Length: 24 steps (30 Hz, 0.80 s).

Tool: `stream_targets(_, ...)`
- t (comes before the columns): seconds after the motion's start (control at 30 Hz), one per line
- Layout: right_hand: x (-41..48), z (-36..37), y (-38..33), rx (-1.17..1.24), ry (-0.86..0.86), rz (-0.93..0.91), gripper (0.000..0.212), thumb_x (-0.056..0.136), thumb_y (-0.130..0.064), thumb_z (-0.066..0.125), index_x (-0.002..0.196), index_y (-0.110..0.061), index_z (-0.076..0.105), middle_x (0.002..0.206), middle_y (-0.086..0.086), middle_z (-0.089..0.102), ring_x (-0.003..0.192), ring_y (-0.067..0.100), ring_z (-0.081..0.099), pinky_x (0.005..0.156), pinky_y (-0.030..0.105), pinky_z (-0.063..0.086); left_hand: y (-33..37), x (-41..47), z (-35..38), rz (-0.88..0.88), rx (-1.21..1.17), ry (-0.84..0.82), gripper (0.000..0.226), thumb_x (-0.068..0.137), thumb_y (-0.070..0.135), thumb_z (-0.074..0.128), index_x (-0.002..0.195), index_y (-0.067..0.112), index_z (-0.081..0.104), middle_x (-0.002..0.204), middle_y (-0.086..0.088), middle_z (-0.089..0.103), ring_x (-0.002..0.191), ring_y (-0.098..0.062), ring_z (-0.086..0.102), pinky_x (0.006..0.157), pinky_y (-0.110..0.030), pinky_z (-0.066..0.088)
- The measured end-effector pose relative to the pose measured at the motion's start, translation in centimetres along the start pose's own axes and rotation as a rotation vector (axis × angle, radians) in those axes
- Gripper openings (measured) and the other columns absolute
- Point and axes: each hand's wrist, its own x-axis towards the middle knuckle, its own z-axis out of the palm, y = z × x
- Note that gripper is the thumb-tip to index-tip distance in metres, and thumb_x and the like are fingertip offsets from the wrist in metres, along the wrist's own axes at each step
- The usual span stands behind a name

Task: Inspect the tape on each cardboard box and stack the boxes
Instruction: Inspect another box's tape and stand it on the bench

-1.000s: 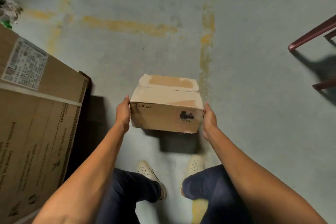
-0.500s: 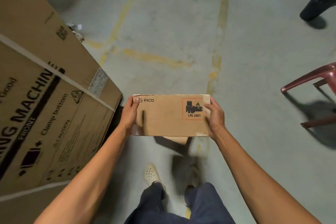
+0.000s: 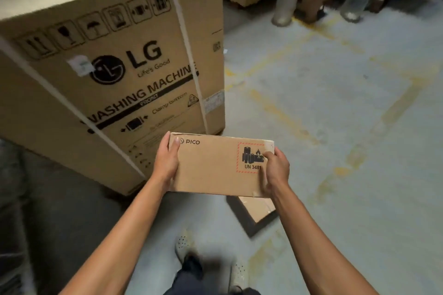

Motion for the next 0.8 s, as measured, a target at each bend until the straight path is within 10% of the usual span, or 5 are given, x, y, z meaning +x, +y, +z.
stream_targets(0.2, -7.2, 9.0, 1.6, -0.131, -0.284, -0.044, 0.018, 0.084, -0.02, 0.057, 0.095, -0.02, 0.071, 0.082, -0.011, 0.074, 0.085, 0.015, 0.07, 0.091, 0.042, 0.056, -5.1, -5.6, -12.9, -0.155, -0.174, 0.228, 0.058, 0.094, 0.05, 0.053, 0.147, 0.026, 0.044, 0.14, 0.006, 0.055, 0.126, -0.02, 0.055, 0.109, -0.047, 0.043)
stream_targets(0.53, -25.9, 25.7, 4.4, -0.269, -0.745, -0.169, 0.028, 0.081, -0.011, 0.051, 0.1, -0.022, 0.07, 0.091, -0.001, 0.077, 0.084, 0.021, 0.075, 0.079, 0.051, 0.062, -9.4, -16.9, -36.7, -0.108, -0.353, 0.655, 0.063, 0.098, 0.026, 0.063, 0.153, 0.019, 0.034, 0.14, 0.0, 0.056, 0.124, -0.018, 0.057, 0.109, -0.043, 0.044)
stream_targets(0.8, -45.6, 36.5, 8.2, -0.119, -0.936, -0.263, 0.022, 0.089, -0.005, 0.049, 0.098, -0.01, 0.068, 0.085, -0.002, 0.072, 0.073, 0.014, 0.067, 0.061, 0.029, 0.052, -10.5, -27.6, -55.3, 0.061, -0.345, 0.936, 0.052, 0.099, 0.025, 0.06, 0.147, 0.02, 0.04, 0.133, 0.001, 0.058, 0.117, -0.015, 0.059, 0.097, -0.035, 0.05)
